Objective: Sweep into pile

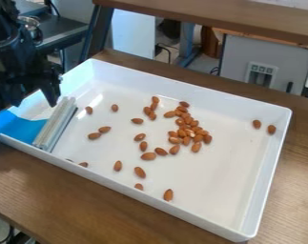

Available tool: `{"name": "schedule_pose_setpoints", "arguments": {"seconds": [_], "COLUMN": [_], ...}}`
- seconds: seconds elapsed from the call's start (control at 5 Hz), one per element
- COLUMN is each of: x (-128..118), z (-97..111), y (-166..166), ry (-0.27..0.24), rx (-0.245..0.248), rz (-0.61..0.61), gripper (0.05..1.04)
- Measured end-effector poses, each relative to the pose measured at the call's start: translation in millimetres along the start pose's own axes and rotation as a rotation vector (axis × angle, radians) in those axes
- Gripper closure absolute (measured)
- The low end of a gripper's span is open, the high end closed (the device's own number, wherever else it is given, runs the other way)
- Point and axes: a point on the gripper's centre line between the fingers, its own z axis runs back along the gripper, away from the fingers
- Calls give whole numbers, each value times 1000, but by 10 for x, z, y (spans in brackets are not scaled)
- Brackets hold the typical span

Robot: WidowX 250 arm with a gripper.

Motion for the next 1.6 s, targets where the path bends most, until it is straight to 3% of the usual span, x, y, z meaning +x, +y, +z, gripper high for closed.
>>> {"name": "schedule_pose_setpoints", "arguments": {"seconds": [0.4, 0.6, 1.0, 1.4, 1.6], "x": [-131, -133, -164, -200, -237], "z": [-189, -235, -378, -415, -433], "y": [-81, -118, -194, -429, -639], "ry": [11, 1, 12, 40, 55], "rx": [-60, -84, -71, -37, -54], "rz": [62, 63, 64, 83, 121], "gripper": [83, 133, 696, 733, 732]}}
